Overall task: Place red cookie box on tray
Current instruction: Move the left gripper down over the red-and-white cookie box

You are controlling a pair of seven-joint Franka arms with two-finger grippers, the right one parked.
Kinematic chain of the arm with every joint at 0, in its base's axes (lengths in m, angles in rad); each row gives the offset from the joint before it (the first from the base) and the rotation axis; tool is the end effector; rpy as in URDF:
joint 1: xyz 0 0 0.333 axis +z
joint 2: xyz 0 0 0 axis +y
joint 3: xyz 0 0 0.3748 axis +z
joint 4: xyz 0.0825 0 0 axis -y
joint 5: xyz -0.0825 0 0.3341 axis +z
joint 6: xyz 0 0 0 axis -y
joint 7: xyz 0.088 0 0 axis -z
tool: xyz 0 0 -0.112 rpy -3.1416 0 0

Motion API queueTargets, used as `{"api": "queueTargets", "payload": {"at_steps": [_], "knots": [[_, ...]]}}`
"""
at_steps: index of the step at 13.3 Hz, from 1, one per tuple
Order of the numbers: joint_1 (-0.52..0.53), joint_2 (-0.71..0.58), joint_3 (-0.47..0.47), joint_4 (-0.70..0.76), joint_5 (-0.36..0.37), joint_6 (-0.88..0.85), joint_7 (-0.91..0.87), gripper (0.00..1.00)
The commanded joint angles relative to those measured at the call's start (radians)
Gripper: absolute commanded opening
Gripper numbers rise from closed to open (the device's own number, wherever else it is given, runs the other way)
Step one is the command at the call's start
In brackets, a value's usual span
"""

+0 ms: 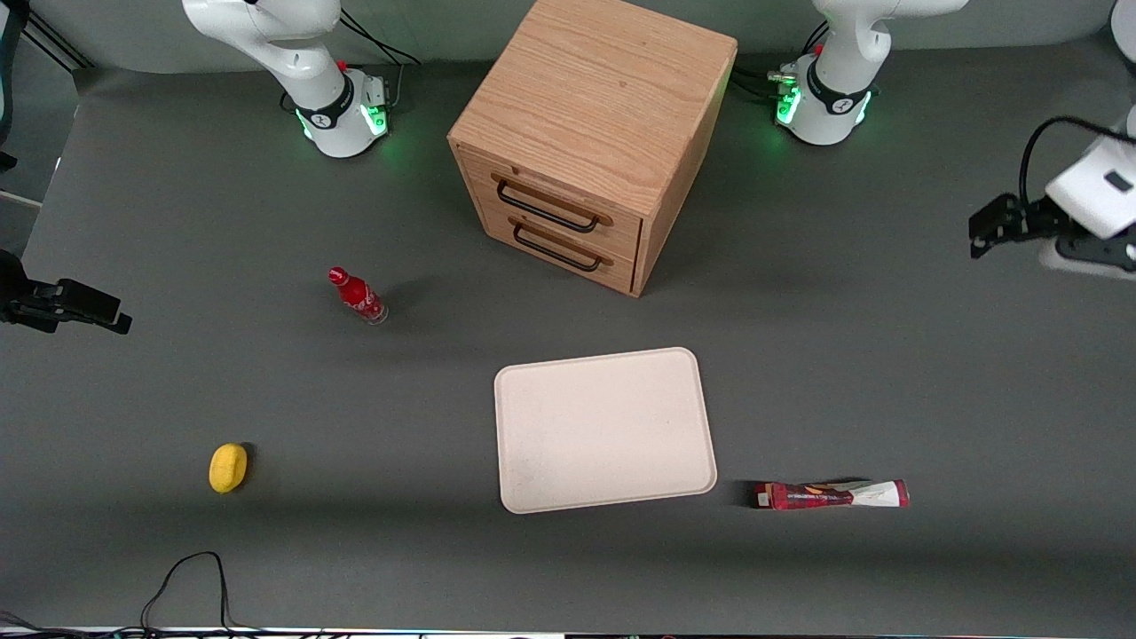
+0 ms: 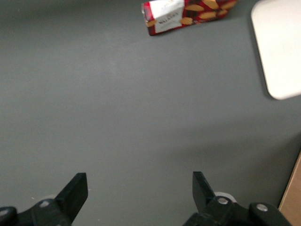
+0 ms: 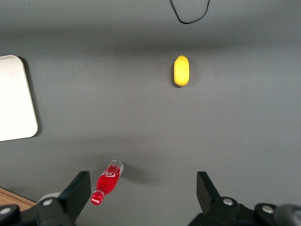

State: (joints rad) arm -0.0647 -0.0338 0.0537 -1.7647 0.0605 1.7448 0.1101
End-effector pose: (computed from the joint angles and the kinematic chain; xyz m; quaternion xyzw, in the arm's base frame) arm 0.5024 0.0007 0.6279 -0.9974 0.0655 -0.0055 0.0292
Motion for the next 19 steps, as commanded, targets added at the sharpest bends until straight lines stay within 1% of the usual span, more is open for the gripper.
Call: {"api": "queueTargets", "payload": {"at_steps": [1,2,3,6,7,10,11,13,14,16,19], "knots": [[-0.066,0.202,0.032,0.241,-0.002,-0.03,-0.278,0.99],[-0.076,0.263,0.032,0.301,-0.007,-0.028,-0.397,0.99],[-0.093,0.32,0.035,0.36,-0.04,-0.027,-0.523,0.99],[-0.15,0.503,0.119,0.587,-0.195,-0.027,-0.864,0.99],[-0.155,0.562,0.141,0.656,-0.226,-0.027,-0.942,0.99],[-0.168,0.698,0.221,0.761,-0.358,0.027,-1.165,0.99],[-0.187,0.736,0.244,0.772,-0.387,0.071,-1.237,0.99],[-0.21,0.813,0.25,0.771,-0.393,0.197,-1.367,0.99],[-0.218,0.845,0.252,0.766,-0.393,0.235,-1.403,0.99],[-0.219,0.902,0.248,0.751,-0.393,0.259,-1.443,0.99],[-0.218,0.939,0.247,0.705,-0.395,0.31,-1.451,1.0]]}}
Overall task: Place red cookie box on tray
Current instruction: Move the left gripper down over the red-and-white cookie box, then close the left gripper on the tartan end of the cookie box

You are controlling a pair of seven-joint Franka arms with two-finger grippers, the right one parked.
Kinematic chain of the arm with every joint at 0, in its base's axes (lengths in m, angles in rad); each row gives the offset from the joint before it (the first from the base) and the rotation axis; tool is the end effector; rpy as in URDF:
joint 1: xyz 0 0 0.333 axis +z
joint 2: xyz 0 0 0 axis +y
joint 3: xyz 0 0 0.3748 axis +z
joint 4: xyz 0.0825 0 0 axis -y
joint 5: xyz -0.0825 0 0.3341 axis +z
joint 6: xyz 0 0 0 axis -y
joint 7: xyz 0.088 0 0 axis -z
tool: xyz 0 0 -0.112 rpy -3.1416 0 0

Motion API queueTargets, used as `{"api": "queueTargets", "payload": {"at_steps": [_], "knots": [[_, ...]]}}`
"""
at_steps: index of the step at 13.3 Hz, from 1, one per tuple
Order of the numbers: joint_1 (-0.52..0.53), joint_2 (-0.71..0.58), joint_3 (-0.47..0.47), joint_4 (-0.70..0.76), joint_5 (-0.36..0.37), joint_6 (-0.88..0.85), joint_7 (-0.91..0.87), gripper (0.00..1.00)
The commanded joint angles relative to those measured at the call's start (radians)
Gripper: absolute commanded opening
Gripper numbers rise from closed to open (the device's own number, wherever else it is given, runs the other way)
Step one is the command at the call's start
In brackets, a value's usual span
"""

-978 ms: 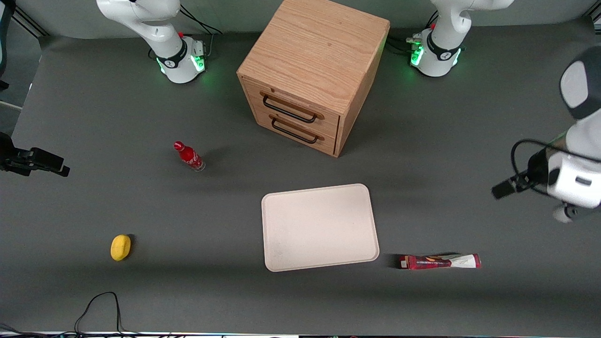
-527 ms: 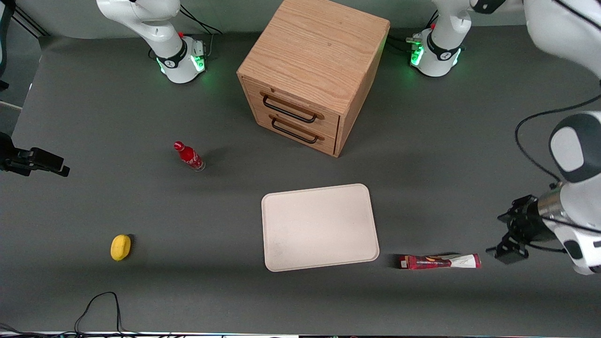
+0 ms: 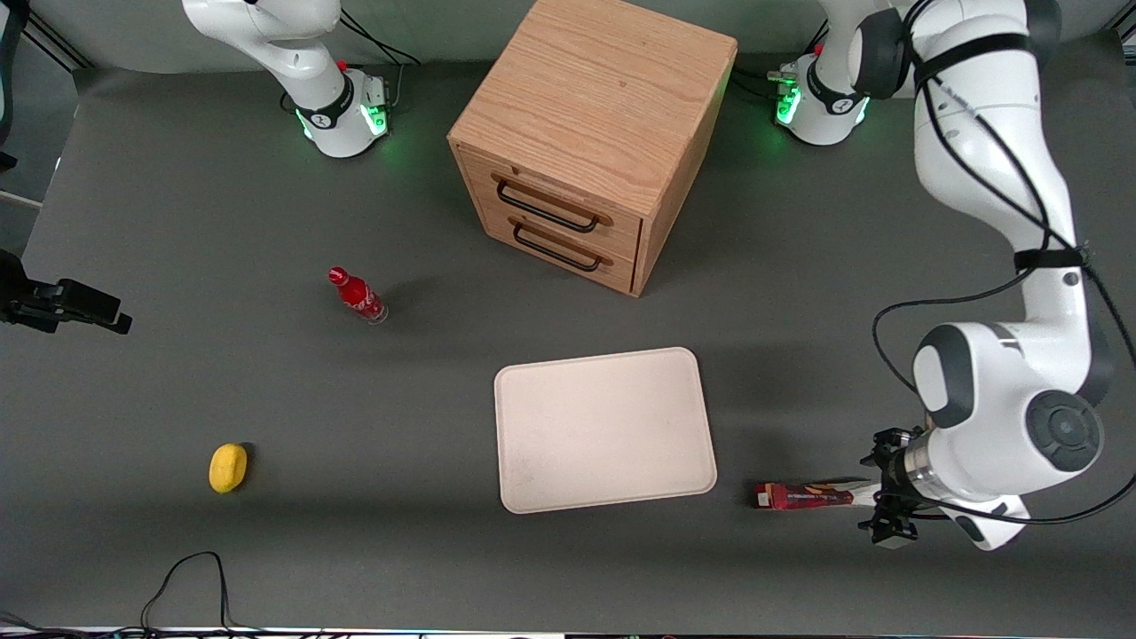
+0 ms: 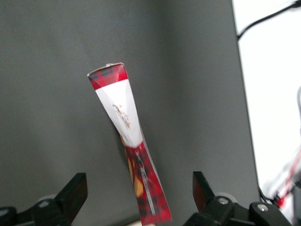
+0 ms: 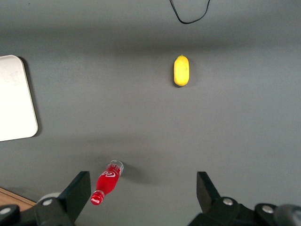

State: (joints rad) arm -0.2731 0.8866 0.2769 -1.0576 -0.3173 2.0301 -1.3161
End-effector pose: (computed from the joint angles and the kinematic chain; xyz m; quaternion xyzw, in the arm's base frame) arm 0.7753 -0.1018 0.3696 0.7836 0.6172 0.0188 0.0676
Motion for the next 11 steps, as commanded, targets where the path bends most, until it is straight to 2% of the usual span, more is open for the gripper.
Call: {"api": "queueTargets", "payload": {"at_steps": [1,3,6,8,9,10,11], "knots": [[-0.008,0.018,0.022,-0.037,-0.02,0.071,-0.023,1.0],[-0.009,0.028,0.019,-0.082,-0.02,0.159,-0.021,1.0],[-0.011,0.052,0.018,-0.09,-0.02,0.17,-0.023,0.99],[-0.011,0.058,0.016,-0.09,-0.063,0.171,-0.023,0.93],[-0.011,0.06,0.016,-0.09,-0.1,0.173,-0.023,0.88],[-0.011,0.063,0.016,-0.094,-0.127,0.183,-0.023,0.76],[-0.011,0.061,0.016,-0.108,-0.143,0.203,-0.018,0.52]]}}
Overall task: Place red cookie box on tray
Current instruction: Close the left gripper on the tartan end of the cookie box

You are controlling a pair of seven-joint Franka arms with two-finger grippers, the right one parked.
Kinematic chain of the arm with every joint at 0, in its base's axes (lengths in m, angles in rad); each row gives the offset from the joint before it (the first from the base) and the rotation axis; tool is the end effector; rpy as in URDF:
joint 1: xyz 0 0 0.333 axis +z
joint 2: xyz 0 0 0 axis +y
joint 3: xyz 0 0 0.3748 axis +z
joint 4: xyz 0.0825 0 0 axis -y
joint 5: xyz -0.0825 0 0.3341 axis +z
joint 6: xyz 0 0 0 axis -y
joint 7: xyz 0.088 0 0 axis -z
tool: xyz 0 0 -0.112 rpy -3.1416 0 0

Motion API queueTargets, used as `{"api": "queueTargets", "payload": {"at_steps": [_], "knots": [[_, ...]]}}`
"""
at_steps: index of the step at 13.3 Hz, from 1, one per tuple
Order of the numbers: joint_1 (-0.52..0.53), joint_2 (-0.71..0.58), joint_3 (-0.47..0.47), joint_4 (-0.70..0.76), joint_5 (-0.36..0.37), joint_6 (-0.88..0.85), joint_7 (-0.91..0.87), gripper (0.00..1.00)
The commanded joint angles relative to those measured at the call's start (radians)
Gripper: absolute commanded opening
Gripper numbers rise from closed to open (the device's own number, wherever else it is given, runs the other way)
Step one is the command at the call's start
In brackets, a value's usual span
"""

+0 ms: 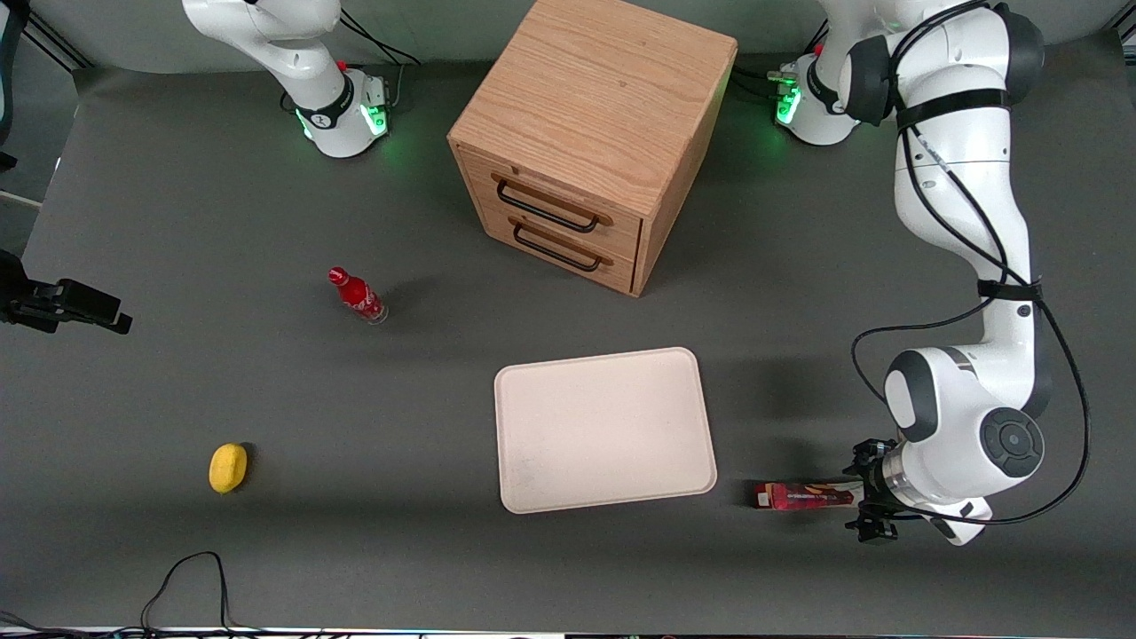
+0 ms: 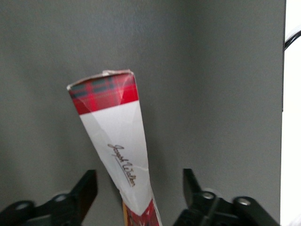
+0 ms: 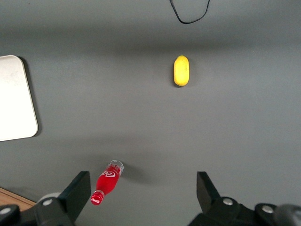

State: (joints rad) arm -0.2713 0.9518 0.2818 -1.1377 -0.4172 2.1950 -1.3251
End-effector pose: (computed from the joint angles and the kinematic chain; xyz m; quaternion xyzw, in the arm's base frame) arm 0.7806 -0.0915 0.3023 0.7526 0.6514 0.0140 0.0954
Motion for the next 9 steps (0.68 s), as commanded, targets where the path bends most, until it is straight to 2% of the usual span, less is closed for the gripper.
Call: {"api": "queueTargets", "payload": {"at_steps": [1,2,6,9], "knots": [[-0.012,-0.004,0.011,-0.034,-0.046,0.054,0.0,0.21],[-0.012,-0.004,0.011,-0.034,-0.045,0.054,0.004,0.0],[-0.022,-0.027,0.013,-0.031,-0.022,0.029,0.061,0.0],[-0.011,-0.122,0.019,-0.005,-0.002,-0.142,0.202,0.0]]}}
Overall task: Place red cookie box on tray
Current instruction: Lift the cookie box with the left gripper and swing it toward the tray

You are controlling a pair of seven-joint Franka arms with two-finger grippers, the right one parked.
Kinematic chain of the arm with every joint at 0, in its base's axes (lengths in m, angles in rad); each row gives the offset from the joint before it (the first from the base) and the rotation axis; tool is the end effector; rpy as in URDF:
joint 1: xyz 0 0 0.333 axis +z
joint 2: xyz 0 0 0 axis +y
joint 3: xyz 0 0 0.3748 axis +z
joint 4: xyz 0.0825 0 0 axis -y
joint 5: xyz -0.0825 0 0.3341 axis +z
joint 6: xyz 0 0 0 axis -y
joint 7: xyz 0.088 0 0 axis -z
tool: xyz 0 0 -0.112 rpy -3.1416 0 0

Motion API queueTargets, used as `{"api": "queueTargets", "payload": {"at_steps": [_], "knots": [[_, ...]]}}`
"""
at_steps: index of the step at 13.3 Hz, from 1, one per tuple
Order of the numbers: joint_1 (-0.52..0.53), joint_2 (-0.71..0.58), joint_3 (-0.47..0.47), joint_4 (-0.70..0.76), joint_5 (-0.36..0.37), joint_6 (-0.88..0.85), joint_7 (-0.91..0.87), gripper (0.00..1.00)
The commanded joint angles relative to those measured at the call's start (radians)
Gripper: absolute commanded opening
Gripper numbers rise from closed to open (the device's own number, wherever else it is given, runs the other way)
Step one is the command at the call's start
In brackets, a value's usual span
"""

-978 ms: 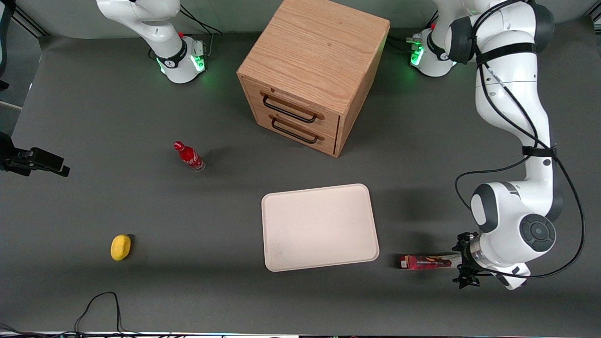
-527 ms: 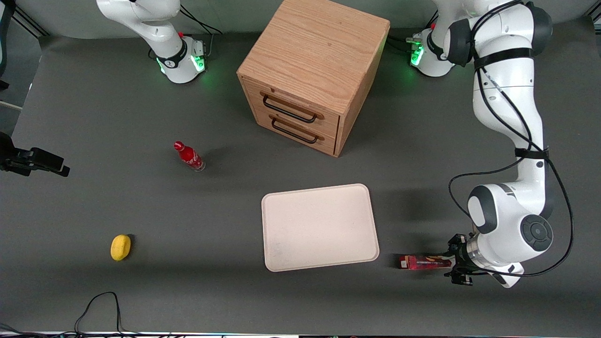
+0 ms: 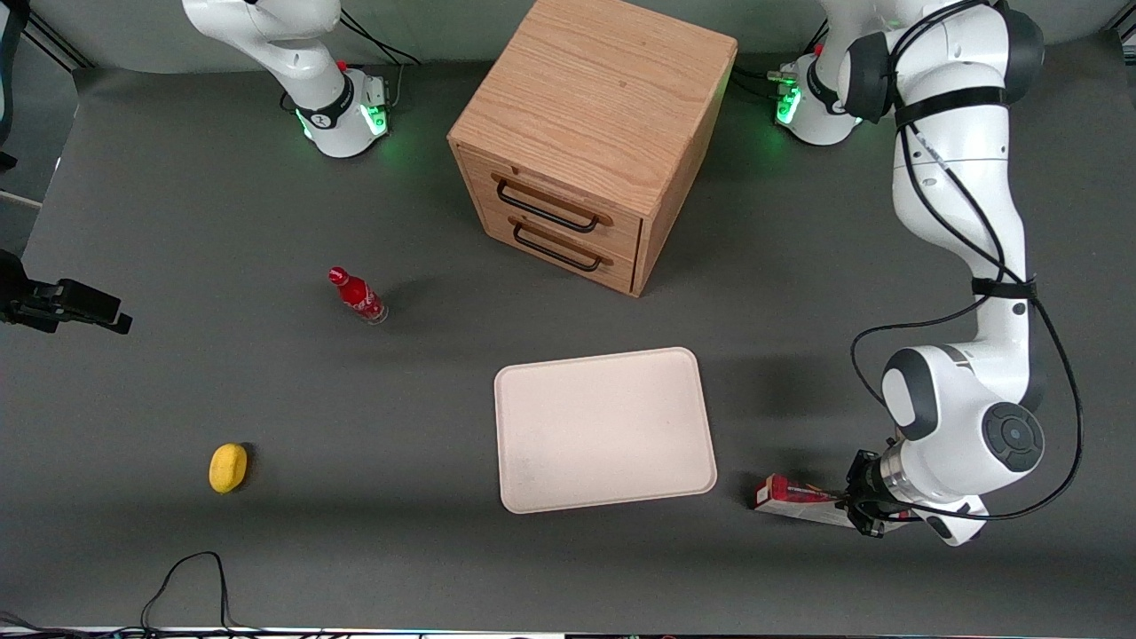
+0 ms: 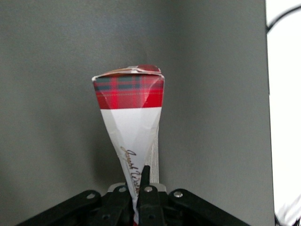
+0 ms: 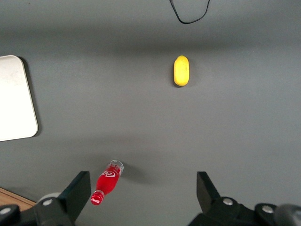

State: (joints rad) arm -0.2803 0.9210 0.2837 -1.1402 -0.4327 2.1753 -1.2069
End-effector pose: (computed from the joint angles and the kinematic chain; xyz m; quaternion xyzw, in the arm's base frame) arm 0.7781 -0.0986 0.3234 0.7895 0.6043 0.0161 0.1057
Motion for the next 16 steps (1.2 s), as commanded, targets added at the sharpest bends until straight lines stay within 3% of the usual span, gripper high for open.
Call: {"api": "queueTargets", "payload": {"at_steps": [1,4,6,7,10,14,16], "knots": [[0.004,-0.129,0.022,0.017,0.011,-0.203,0.18,0.0],[0.012,-0.264,0.045,0.033,0.014,-0.418,0.612,0.0],[0.007,-0.329,0.043,0.046,0.049,-0.503,0.771,0.0],[0.006,-0.349,0.026,0.075,0.098,-0.534,0.785,0.0],[-0.013,-0.355,-0.075,0.171,0.15,-0.632,0.808,0.0],[-0.062,-0.346,-0.3,0.166,0.303,-0.612,0.791,0.0],[-0.097,-0.303,-0.36,0.157,0.382,-0.605,0.747,0.0]]}}
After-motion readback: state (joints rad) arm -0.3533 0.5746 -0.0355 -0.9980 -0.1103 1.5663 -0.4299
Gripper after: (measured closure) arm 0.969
